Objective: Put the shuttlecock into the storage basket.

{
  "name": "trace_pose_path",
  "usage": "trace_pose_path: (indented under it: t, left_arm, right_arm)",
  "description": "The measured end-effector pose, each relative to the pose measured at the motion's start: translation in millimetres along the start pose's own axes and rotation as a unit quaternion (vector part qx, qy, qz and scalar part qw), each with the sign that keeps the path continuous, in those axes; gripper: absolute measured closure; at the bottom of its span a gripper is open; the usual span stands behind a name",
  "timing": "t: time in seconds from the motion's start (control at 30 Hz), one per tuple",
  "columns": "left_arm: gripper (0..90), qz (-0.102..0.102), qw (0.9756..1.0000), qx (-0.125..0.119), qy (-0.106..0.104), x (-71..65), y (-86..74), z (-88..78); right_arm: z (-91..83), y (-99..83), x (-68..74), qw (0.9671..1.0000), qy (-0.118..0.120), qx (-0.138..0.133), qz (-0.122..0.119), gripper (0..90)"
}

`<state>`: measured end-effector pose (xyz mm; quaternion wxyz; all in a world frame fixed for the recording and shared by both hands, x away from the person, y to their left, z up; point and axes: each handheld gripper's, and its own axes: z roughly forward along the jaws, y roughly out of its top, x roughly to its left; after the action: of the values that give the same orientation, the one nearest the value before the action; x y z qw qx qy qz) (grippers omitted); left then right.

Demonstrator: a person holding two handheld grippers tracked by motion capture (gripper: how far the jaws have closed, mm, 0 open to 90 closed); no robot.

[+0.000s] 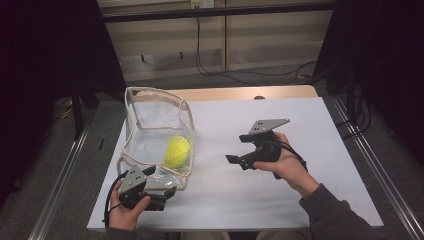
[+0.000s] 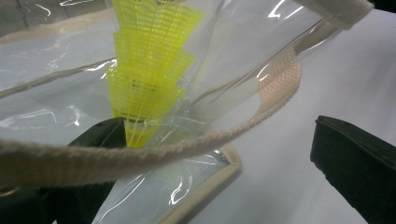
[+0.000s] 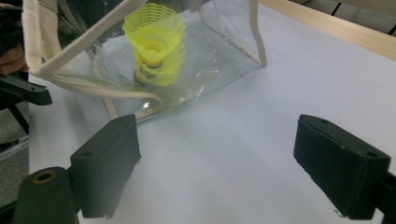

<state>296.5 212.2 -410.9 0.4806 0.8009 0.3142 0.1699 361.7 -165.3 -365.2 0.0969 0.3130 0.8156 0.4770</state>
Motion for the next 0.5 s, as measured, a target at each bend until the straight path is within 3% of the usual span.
trace_pose_path:
  t: [0.5]
  left_arm:
    - [4.1,-0.001,1.0,0.0,0.001,-0.4,0.0,0.0]
  right_arm:
    - [-9.0,-21.5,-8.3,0.9999,-0.004,-0.001,0.012,13.7]
